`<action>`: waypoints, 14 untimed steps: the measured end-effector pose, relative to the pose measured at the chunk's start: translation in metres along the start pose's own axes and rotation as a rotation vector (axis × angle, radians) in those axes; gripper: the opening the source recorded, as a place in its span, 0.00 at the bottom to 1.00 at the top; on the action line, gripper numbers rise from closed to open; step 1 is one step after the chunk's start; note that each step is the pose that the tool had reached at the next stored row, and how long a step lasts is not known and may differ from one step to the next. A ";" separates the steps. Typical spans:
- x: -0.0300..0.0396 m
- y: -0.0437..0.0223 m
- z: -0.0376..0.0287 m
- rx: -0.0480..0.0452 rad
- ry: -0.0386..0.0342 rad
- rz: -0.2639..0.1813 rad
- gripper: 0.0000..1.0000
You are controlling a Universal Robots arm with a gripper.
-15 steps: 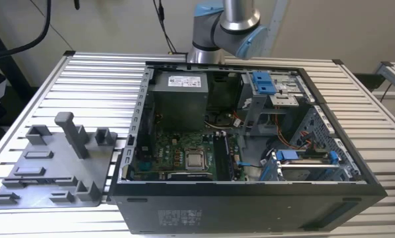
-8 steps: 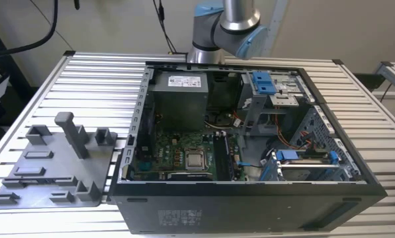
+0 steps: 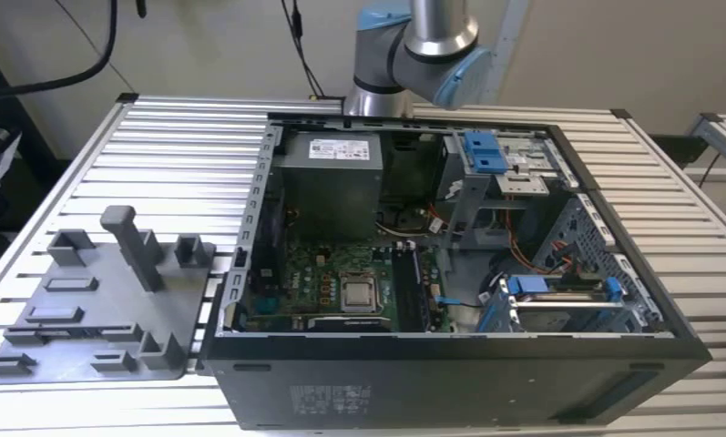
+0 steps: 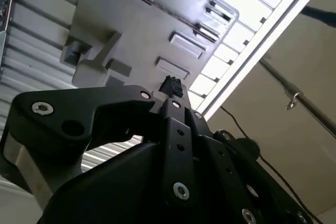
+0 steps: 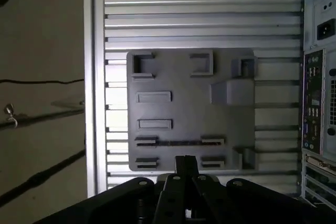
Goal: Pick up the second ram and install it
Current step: 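Pick up the second ram and move it above second insertion slot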
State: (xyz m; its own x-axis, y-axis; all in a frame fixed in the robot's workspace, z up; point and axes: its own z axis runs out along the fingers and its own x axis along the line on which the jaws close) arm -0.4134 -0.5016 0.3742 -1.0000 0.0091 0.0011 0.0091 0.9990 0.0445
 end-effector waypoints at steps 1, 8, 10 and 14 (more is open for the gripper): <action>0.0000 0.0000 0.0000 0.0004 0.0008 -0.018 0.11; 0.0000 0.0000 0.0002 0.0030 0.0064 -0.145 0.11; 0.0000 0.0000 0.0003 0.0039 0.0080 -0.181 0.11; 0.0000 0.0000 0.0004 0.0054 0.0113 -0.255 0.11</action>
State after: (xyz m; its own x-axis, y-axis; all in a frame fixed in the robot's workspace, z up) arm -0.4134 -0.5016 0.3738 -0.9699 -0.2435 0.0017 -0.2433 0.9692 0.0394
